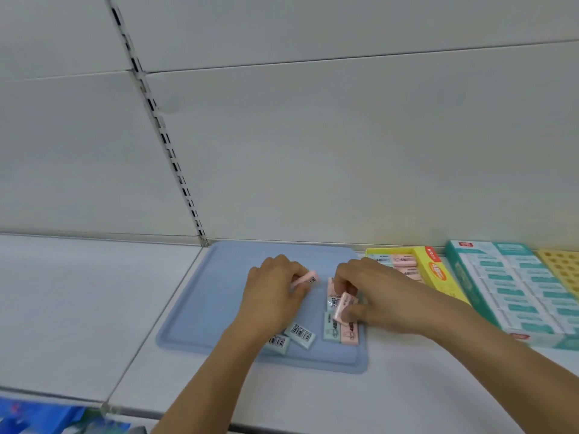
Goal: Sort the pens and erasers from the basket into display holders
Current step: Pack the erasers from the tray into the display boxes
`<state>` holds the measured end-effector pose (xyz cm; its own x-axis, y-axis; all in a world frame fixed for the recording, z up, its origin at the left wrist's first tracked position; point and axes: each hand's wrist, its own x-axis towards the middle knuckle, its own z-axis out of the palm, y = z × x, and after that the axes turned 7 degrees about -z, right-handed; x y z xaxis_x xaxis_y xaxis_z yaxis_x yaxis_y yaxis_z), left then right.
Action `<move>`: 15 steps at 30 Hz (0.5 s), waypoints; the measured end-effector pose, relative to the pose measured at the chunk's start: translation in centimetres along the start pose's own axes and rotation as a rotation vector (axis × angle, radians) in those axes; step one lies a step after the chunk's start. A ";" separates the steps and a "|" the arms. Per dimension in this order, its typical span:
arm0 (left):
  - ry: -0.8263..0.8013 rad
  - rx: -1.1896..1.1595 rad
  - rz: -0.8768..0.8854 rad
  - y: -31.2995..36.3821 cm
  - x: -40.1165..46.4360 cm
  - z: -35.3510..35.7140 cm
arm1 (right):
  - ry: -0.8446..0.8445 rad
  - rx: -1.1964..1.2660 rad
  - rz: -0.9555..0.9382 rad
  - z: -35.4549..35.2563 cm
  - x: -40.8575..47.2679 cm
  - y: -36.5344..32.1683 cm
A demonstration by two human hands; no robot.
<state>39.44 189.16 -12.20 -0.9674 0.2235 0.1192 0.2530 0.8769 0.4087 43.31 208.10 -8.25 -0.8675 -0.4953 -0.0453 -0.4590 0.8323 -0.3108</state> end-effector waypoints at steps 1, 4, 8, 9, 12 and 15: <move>0.038 -0.172 -0.057 0.2 -0.2 -0.1 | 0.005 0.033 0.004 0.0 -0.3 0.0; -0.008 -0.734 -0.197 2.0 -0.9 -0.5 | 0.107 0.201 0.043 0.1 -1.2 0.3; -0.148 -0.931 -0.194 4.4 -1.4 -0.5 | 0.548 0.419 0.277 -1.9 -2.8 4.1; -0.170 -0.942 -0.187 4.9 -1.3 -0.3 | 0.579 0.393 0.342 -2.4 -3.3 5.2; -0.238 -0.894 -0.178 6.5 -1.1 0.6 | 0.542 0.284 0.520 -2.6 -4.0 7.3; -0.242 -0.728 -0.128 7.7 -0.7 1.7 | 0.567 0.243 0.575 -1.8 -3.7 7.7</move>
<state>42.06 196.50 -10.63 -0.9445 0.2991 -0.1358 0.0027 0.4205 0.9073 42.62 216.77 -8.75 -0.9481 0.2431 0.2050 0.0810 0.8080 -0.5836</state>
